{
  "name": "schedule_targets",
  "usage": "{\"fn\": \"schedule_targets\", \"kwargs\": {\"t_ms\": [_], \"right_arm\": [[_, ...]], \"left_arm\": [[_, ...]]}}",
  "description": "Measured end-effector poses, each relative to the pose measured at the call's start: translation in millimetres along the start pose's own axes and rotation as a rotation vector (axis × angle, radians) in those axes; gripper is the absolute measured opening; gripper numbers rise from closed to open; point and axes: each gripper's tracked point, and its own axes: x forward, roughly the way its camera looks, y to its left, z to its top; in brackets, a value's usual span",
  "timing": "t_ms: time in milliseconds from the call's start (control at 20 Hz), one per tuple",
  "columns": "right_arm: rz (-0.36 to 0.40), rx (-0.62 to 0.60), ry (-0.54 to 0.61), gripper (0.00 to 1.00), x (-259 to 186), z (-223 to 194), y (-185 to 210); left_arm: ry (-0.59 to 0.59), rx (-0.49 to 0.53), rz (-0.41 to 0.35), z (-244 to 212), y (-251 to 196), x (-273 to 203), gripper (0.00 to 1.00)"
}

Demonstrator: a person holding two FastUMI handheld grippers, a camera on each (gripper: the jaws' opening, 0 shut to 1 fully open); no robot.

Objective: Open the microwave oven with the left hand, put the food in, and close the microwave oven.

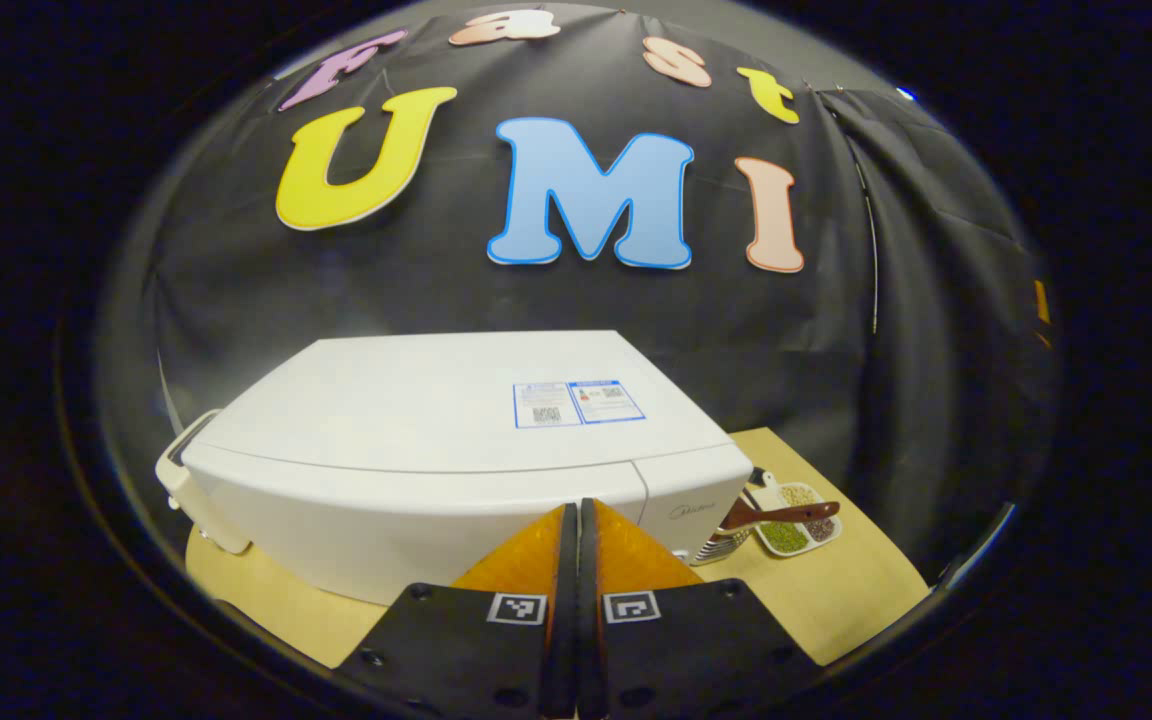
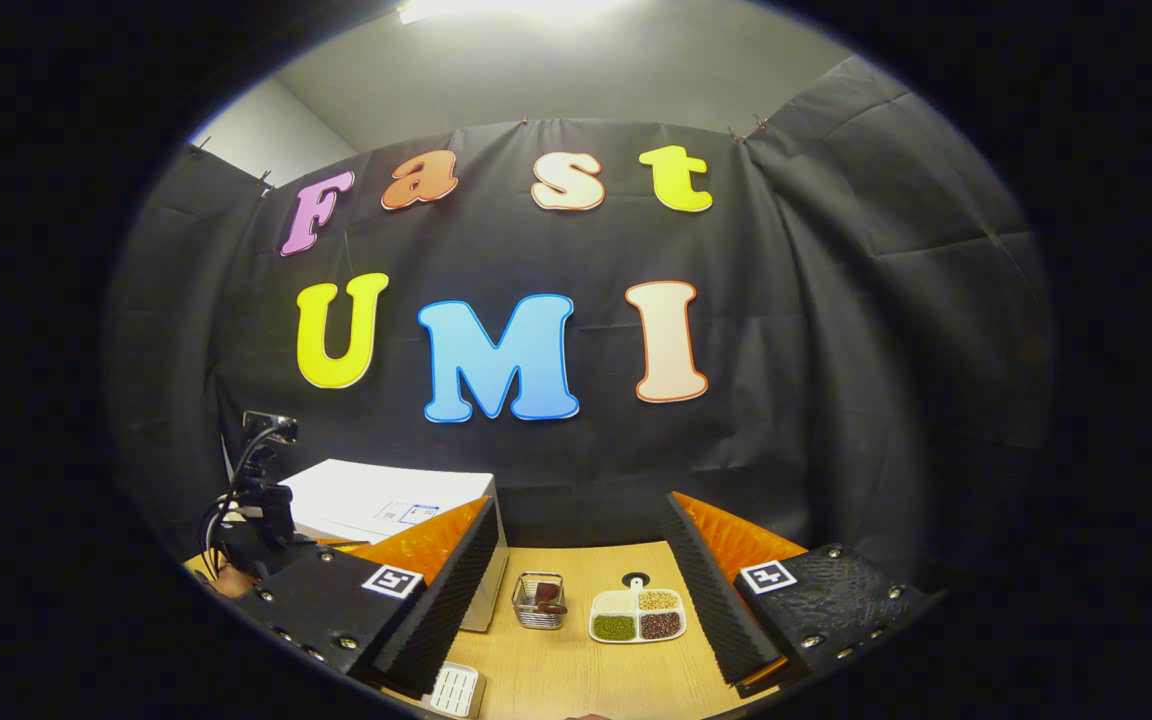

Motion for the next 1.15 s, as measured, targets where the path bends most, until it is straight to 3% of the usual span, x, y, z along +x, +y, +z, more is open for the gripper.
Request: {"fn": "schedule_targets", "kwargs": {"t_ms": [200,300,450,700,1150], "right_arm": [[0.053,0.028,-0.012,0.99,11.4,18.1,12.7],[0.083,0.025,-0.034,0.99,11.9,35.5,23.7],[0.094,0.045,-0.067,0.99,0.2,65.9,37.1],[0.042,0.03,-0.093,0.99,-31.1,94.6,65.9],[0.008,0.001,-0.067,0.99,-85.5,88.8,132.7]], "left_arm": [[-0.169,0.056,0.079,78.2,10.4,-66.5,0.07],[-0.252,0.042,0.084,121.9,10.3,-110.4,0.06],[-0.371,0.013,0.099,179.8,20.3,-189.3,0.94],[-0.45,0.061,0.084,218.8,46.9,-264.8,0.96],[-0.475,-0.031,0.023,203.9,111.3,-317.5,0.94]]}}
